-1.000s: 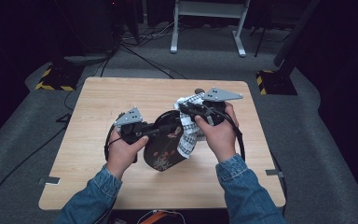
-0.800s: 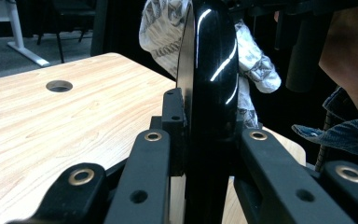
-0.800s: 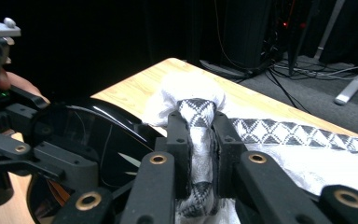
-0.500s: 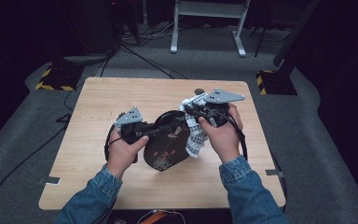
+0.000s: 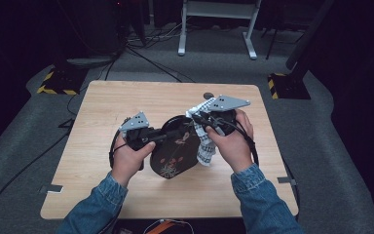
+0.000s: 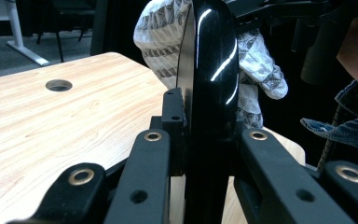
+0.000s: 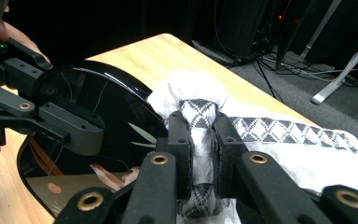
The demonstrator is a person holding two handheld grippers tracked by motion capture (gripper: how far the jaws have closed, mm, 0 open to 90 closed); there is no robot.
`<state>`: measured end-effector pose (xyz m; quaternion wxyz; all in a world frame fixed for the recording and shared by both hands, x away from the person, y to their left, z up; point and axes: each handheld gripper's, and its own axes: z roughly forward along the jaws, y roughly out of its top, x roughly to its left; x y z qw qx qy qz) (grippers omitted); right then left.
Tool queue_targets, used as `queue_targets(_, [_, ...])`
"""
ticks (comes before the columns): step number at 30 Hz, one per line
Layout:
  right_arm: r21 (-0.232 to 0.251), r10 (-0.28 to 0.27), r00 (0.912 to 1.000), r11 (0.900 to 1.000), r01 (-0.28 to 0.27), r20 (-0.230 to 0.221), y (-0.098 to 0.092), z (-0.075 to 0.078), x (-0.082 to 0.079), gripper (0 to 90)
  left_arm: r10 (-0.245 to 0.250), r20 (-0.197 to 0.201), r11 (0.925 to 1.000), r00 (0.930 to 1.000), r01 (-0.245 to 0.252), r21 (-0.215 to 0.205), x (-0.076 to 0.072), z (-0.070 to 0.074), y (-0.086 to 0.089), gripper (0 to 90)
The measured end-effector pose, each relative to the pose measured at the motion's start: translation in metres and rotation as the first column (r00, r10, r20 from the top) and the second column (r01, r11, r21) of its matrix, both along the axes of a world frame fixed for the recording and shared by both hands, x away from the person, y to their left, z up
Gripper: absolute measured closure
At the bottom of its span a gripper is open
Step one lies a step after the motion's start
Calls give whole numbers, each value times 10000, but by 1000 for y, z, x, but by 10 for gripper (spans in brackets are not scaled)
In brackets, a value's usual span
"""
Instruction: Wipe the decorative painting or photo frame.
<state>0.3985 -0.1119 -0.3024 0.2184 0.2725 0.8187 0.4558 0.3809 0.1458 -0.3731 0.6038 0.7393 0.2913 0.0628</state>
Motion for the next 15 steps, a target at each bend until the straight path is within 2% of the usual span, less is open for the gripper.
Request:
queue_targets(6, [-278, -121, 9998, 9995, 116, -151, -3, -2, 1, 816, 12, 0, 10000, 10000, -12, -4, 0, 0, 0, 795])
queue_targets(15, [-366, -419, 9986, 9985, 407, -323, -9, -8, 4, 816, 36, 21, 10000, 10000, -36, 26, 0, 0, 0, 796])
